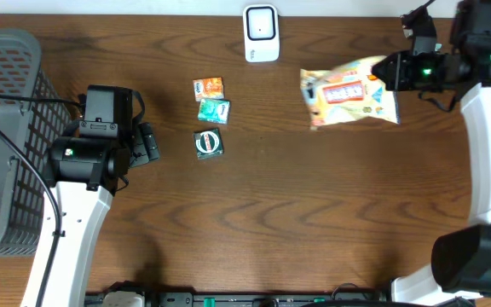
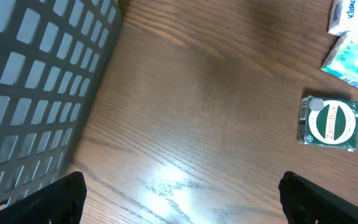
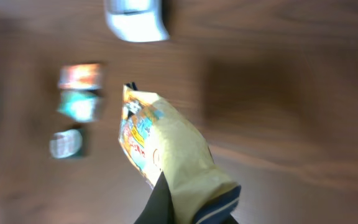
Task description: Scan the item barcode
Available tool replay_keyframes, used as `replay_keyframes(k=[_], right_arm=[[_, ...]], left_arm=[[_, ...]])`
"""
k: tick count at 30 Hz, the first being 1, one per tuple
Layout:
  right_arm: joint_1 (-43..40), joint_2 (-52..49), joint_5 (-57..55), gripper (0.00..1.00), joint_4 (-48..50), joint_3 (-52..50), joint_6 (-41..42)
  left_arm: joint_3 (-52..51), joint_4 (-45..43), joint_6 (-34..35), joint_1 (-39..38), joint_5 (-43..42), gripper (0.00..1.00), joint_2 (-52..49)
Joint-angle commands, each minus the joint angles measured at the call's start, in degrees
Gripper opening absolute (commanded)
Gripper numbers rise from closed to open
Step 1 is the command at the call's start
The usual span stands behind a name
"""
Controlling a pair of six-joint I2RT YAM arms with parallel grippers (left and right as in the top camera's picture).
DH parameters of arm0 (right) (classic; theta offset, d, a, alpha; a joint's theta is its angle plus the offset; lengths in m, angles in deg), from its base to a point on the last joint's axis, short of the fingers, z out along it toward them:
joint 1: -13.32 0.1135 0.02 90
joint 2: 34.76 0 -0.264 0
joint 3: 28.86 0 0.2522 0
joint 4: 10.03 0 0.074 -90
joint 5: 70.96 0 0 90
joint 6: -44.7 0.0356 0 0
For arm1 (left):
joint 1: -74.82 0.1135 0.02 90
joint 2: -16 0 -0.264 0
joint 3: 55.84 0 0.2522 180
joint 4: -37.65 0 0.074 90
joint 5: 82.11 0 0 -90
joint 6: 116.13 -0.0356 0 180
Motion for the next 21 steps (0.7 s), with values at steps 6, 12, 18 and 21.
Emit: replay_keyframes(k=[6,12,18,21], right_arm=[[15.6,-0.8,-43.4,0.02,1.6,-4.5,16.1],[27.6,-5.1,-47.9,0.02,7.0,-9.6,18.8],[37.9,-10.7,-50.7,0.01,8.6,-9.7,20.5],[42.1,-11.3,-50.5,0.05,9.3,-9.7,21.5]], left_arm=[[0.9,0.1,0.3,-0.1,0.2,0.98,-0.2],[0.9,0.2,0.3,-0.1,0.2,0.98,-0.2],[0.9,0.1,0.3,-0.1,0.2,0.98,-0.2],[0.9,0.2,0.3,-0.1,0.2,0.98,-0.2]])
